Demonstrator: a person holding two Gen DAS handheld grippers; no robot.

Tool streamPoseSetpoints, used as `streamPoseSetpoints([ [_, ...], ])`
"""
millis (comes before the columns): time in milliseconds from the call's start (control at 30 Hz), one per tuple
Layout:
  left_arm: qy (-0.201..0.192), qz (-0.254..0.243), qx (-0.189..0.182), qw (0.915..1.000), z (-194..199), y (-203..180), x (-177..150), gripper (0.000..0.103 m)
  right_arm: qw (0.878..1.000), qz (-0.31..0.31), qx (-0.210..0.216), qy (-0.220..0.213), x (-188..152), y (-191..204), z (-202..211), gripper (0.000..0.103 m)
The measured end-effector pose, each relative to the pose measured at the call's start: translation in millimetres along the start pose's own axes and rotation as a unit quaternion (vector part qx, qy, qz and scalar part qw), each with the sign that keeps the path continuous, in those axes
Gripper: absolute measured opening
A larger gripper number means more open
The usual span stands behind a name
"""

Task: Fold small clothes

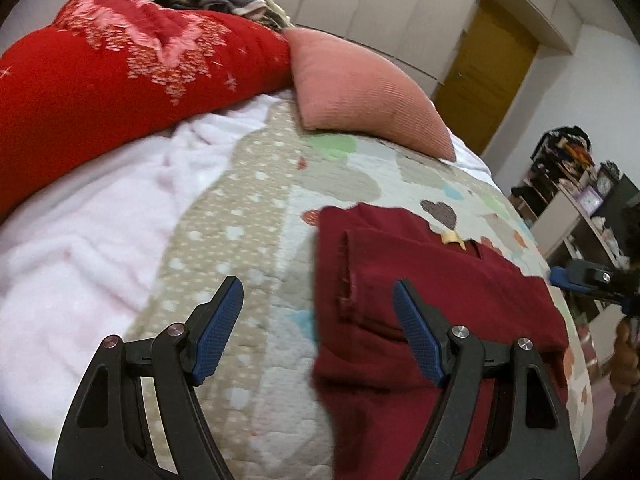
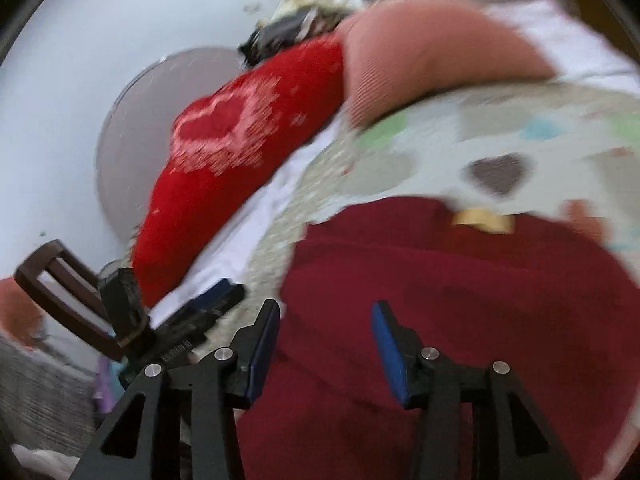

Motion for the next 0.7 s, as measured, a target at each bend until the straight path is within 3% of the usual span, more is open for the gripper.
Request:
streamPoseSetpoints([
  [100, 0.014, -0.001, -0.001, 0.9999, -11, -8, -3, 0.078, 0.997, -0.006, -0.069, -0.037, -26, -23, 31, 0.046],
  [267, 0.030, -0.002, 0.002, 0.9995, -26, -14, -9, 0.078, 0.977, 0.008, -0.208, -0.042, -84, -55, 58, 0.046],
  [400, 0.035, -0.016, 0.009, 0.9992, -31, -20, -13, 0.078, 0.968, 0.019, -0.249, -0.027, -112, -72, 63, 0.046],
  [567, 0.032, -0.039, 0.013, 0.9986, -32, -29, -17, 0.078, 0.940, 0.016, -0.339, -0.020, -115, -103, 56, 0.046],
  [633, 0.033, -0.045, 0.014, 0.9984, -33, -31, -18, 0.078, 0.943, 0.002, -0.330, -0.035, -112, -109, 60, 0.046],
  [700, 0.034, -0.046, 0.009, 0.9983, -33, -34, -18, 0.078, 0.938, -0.003, -0.344, -0.053, -110, -113, 69, 0.033],
])
Point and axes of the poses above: each gripper's, at about its wrist camera, not at the fingertips, and z roughly against the way its jaws point, y to its left, x to its top, the point moved 4 cm from there along -z, roughly the way its jaws point, and after that the axes turned 7 degrees about y, right-handed, at the moved point
